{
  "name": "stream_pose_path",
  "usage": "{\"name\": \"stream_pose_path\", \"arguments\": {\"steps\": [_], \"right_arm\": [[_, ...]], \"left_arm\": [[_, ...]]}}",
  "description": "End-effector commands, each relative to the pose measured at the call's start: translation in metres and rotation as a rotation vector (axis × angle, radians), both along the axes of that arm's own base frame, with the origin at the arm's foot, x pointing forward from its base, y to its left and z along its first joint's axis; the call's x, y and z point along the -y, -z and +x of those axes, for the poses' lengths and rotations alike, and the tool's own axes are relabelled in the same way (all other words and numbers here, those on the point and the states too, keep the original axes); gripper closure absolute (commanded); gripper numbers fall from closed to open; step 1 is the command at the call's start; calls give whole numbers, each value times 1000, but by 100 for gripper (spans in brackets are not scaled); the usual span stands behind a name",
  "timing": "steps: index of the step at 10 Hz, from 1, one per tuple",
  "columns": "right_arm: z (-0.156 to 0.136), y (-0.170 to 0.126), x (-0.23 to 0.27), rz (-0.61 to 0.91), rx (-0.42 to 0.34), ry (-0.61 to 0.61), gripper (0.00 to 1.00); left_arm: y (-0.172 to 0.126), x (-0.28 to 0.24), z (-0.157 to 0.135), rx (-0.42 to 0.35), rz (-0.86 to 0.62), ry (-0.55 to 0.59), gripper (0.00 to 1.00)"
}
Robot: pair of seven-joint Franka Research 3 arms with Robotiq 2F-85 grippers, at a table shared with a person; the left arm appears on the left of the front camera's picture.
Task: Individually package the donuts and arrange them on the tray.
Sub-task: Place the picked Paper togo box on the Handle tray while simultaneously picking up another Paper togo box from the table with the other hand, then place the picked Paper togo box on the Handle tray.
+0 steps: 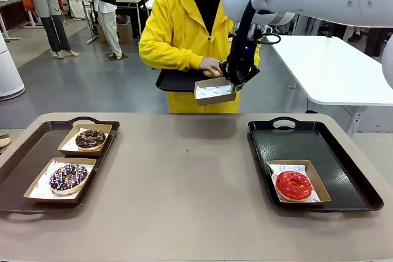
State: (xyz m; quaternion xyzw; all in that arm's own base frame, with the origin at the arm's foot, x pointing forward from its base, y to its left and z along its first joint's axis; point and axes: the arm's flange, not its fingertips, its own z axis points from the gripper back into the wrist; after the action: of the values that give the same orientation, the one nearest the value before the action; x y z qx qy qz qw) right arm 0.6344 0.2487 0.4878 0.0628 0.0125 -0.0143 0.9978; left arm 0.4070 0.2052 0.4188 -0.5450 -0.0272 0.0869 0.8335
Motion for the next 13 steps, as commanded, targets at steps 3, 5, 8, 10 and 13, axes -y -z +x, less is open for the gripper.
{"name": "stream_pose_path", "arguments": {"steps": [3, 5, 8, 10, 13], "right_arm": [[1, 0, 2, 0, -3, 4, 100], [1, 0, 2, 0, -3, 4, 100], [1, 0, 2, 0, -3, 4, 100], [1, 0, 2, 0, -3, 4, 100], [1, 0, 2, 0, -3, 4, 100]], "left_arm": [[1, -5, -2, -25, -16, -26, 0], [1, -5, -2, -25, -16, -26, 0], [1, -5, -2, -25, -16, -26, 0], [1, -5, -2, -25, -16, -26, 0], [1, -5, -2, -25, -16, -26, 0]]}}
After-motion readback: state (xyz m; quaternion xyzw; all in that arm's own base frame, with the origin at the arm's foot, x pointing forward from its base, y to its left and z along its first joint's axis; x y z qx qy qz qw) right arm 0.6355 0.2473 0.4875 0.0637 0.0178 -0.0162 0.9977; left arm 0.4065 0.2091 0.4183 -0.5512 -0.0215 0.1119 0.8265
